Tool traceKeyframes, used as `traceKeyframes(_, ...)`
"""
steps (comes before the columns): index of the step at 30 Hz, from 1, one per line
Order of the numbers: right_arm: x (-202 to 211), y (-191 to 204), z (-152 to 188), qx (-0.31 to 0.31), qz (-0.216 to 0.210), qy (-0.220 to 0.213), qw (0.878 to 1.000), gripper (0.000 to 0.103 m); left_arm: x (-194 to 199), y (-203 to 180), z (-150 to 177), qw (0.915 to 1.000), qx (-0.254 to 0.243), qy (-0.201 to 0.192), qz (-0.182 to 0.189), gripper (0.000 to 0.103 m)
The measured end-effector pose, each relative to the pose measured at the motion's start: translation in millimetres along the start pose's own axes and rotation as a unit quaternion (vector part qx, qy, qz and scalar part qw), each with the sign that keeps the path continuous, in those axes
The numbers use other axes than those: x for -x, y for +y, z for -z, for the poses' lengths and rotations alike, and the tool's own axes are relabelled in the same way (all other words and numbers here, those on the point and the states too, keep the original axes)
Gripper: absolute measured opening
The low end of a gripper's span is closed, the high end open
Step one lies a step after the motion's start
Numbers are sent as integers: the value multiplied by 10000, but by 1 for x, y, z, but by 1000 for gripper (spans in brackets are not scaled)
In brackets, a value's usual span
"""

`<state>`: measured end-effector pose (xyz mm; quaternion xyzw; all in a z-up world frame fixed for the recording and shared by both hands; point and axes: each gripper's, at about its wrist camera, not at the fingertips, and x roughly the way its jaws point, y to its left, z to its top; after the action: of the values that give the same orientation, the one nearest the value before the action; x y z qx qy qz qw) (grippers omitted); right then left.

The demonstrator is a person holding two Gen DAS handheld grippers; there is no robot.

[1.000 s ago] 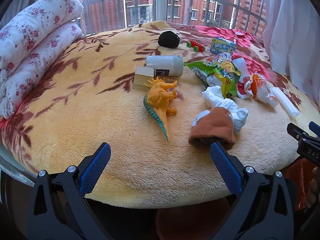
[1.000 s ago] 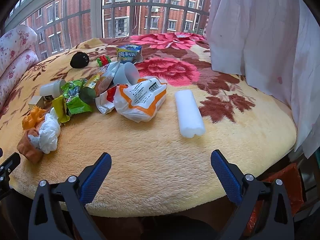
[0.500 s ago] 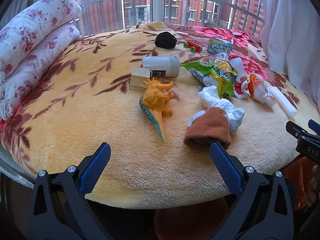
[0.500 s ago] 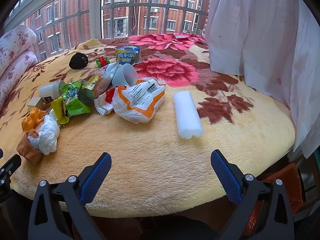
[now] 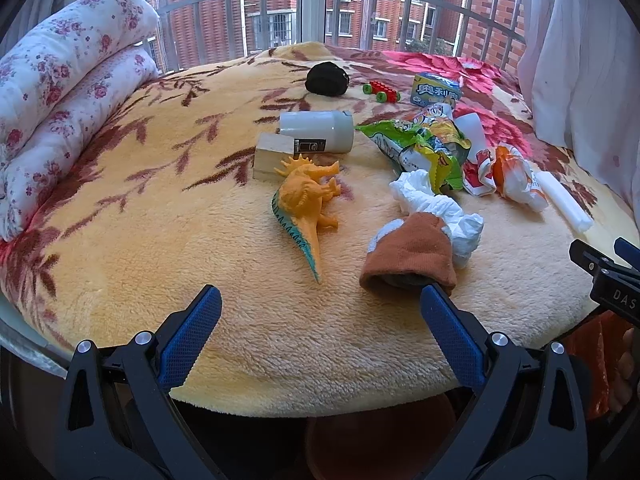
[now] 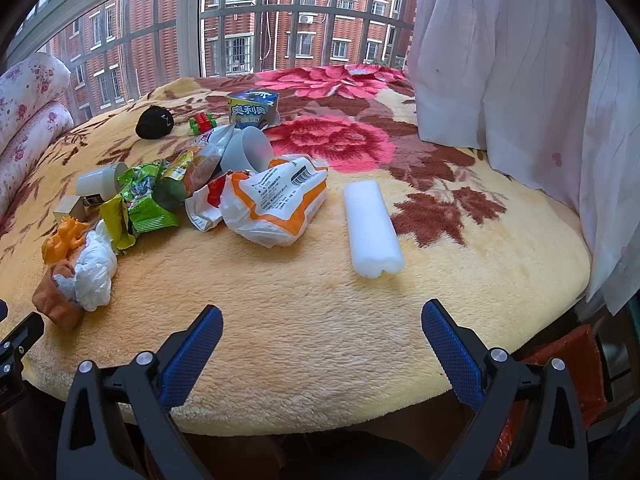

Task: Collect trash
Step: 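Move both tools toward the items on the bed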

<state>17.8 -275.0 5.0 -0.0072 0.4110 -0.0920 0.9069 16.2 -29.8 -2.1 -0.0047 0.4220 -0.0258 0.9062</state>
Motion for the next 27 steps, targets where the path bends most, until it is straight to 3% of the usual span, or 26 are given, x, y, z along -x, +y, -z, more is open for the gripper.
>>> traceKeyframes(27, -3, -6, 0, -82, 10, 44, 10000, 98, -3, -5, 1, 10000, -34, 36, 42, 97)
